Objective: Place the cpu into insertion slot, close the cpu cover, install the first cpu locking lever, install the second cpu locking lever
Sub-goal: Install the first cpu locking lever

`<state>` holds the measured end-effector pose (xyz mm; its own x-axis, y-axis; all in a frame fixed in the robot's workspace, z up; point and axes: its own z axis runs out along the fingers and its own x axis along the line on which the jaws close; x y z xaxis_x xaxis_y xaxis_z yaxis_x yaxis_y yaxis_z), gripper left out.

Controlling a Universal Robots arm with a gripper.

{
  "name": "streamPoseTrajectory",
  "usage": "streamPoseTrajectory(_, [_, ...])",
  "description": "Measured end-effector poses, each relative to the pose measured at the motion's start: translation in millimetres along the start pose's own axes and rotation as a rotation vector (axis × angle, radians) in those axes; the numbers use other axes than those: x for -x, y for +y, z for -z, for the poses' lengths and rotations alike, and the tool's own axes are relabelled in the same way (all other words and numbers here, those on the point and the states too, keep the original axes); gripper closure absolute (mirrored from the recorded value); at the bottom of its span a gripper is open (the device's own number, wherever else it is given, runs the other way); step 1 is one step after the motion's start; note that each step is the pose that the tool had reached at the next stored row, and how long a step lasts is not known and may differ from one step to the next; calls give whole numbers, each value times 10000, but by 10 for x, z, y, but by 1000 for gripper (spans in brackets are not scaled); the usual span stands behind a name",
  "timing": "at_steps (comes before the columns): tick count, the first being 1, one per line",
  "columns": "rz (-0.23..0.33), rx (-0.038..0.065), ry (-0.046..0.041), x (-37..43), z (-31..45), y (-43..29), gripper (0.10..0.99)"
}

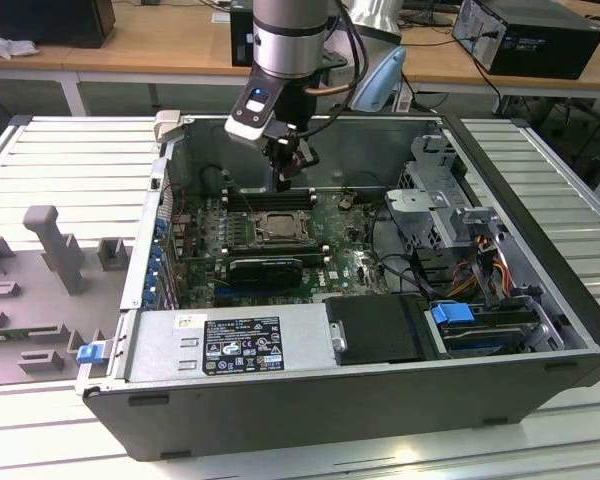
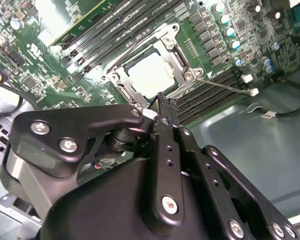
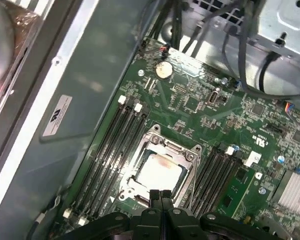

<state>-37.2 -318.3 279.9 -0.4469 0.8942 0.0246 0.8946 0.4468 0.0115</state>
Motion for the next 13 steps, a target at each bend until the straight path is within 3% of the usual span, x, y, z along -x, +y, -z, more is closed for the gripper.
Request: streamPoseTrajectory(13, [1705,-41,20,0,0,0,980])
